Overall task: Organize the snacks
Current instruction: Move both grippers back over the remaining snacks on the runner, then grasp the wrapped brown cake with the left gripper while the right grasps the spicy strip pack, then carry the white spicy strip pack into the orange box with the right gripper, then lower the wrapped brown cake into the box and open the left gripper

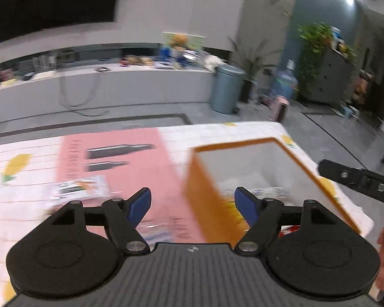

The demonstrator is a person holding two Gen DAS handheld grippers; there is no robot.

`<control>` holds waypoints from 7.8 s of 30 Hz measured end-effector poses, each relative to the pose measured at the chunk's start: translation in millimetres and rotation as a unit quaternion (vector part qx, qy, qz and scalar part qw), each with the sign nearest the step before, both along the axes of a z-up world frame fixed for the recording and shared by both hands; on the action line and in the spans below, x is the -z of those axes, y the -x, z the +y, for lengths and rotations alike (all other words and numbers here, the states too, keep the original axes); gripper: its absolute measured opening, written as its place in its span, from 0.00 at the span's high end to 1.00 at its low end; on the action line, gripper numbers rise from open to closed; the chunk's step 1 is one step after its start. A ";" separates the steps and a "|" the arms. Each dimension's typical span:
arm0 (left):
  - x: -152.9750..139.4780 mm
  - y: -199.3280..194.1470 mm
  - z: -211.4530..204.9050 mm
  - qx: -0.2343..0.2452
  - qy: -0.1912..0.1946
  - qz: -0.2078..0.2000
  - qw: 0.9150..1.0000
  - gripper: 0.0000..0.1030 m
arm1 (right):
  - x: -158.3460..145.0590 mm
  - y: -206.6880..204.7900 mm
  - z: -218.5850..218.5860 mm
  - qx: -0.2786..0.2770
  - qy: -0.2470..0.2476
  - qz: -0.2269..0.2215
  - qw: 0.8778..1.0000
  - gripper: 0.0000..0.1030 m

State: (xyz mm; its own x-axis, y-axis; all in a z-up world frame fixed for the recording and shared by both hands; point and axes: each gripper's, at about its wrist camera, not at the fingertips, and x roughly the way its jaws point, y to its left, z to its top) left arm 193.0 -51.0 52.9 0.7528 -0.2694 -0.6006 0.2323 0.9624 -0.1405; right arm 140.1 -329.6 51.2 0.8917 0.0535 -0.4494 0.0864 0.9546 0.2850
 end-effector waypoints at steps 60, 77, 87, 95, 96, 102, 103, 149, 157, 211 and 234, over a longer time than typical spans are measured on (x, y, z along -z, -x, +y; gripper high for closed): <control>139.4 -82.7 233.1 -0.191 0.021 0.160 0.968 0.38 | 141.5 -232.4 300.1 -0.415 0.280 0.067 0.863 0.04; 140.7 -77.9 230.8 -0.195 0.004 0.152 0.969 0.38 | 172.1 -294.3 325.5 -0.464 0.212 0.152 0.846 0.23; 128.1 -61.0 249.2 -0.216 0.044 0.160 0.962 0.39 | 156.6 -247.5 351.2 -0.448 0.290 0.146 0.833 0.52; 79.7 -30.0 240.1 -0.229 0.037 0.093 0.968 0.39 | 122.9 -215.3 337.1 -0.380 0.190 0.128 0.896 0.53; 76.3 -27.2 237.4 -0.229 0.036 0.087 0.969 0.39 | 115.3 -211.9 331.6 -0.375 0.168 0.121 0.904 0.53; 65.7 -7.9 223.1 -0.207 0.050 0.073 0.974 0.39 | 80.2 -196.5 306.1 -0.342 0.089 0.088 0.931 0.53; 63.6 -2.7 220.7 -0.204 0.054 0.071 0.975 0.39 | 73.4 -192.2 300.5 -0.336 0.080 0.081 0.935 0.53; 41.8 23.3 20.7 0.026 0.058 0.030 0.998 0.40 | 84.0 -100.0 -47.1 0.123 -0.313 0.107 0.935 0.52; 45.7 19.6 28.3 0.008 0.058 0.045 0.997 0.40 | 122.2 -117.4 -65.1 0.263 -0.434 0.118 0.854 0.52; 51.2 -67.2 -118.4 0.022 -0.027 0.081 0.996 0.40 | 43.7 29.8 -103.7 0.044 -0.261 0.070 0.962 0.07; 43.3 -66.3 -106.4 0.003 -0.023 0.001 1.000 0.11 | 44.9 25.9 -97.9 0.044 -0.271 0.074 0.959 0.07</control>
